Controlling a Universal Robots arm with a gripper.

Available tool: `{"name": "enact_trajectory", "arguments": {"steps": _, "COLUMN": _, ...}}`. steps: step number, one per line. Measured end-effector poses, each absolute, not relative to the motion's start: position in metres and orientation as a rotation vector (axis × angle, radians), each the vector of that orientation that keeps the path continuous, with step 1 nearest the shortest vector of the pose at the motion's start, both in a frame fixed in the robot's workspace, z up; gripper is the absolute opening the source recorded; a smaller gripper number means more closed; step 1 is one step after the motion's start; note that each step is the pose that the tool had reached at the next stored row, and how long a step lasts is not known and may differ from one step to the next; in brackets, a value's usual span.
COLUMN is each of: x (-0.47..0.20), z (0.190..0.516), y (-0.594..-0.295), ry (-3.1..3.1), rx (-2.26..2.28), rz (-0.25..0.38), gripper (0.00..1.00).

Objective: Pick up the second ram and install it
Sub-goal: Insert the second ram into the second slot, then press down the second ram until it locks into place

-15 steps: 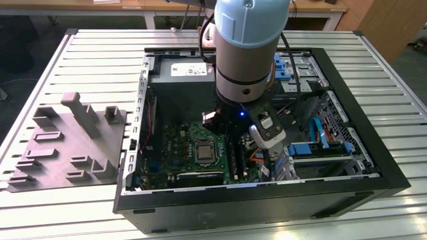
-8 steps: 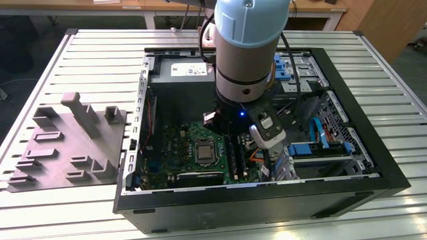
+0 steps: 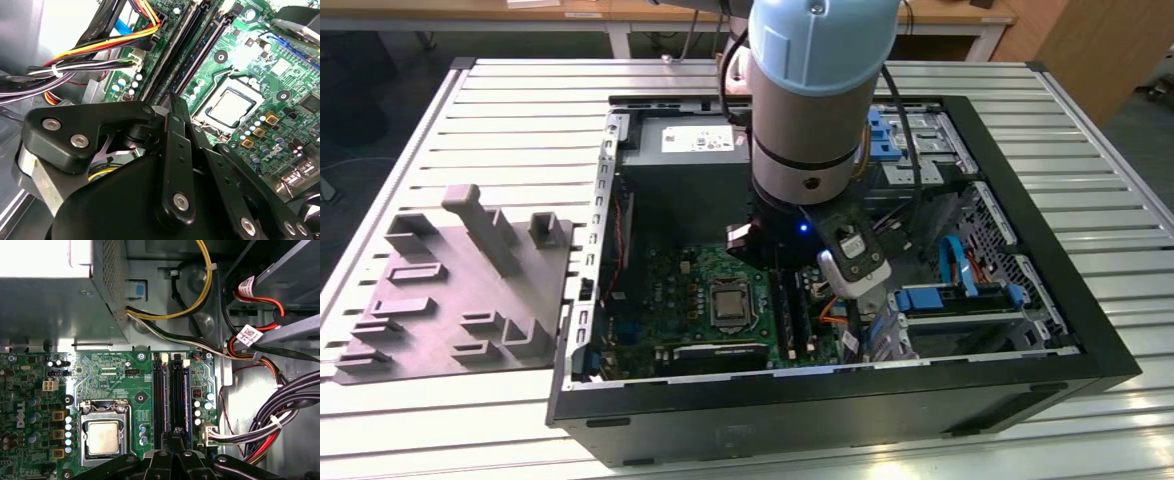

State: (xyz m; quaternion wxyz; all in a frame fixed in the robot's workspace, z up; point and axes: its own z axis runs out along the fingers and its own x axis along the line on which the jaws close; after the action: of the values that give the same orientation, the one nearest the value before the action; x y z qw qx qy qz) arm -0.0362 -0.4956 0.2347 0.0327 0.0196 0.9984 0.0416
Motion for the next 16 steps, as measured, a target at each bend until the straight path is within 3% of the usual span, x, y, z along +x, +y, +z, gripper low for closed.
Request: {"name": "enact_trajectory", "arguments": {"steps": 16, "x": -0.0362, "z": 0.2355, "y": -0.4956, "ry": 3.073, "rx": 0.067, "rz": 0.128, "gripper": 0.10}}
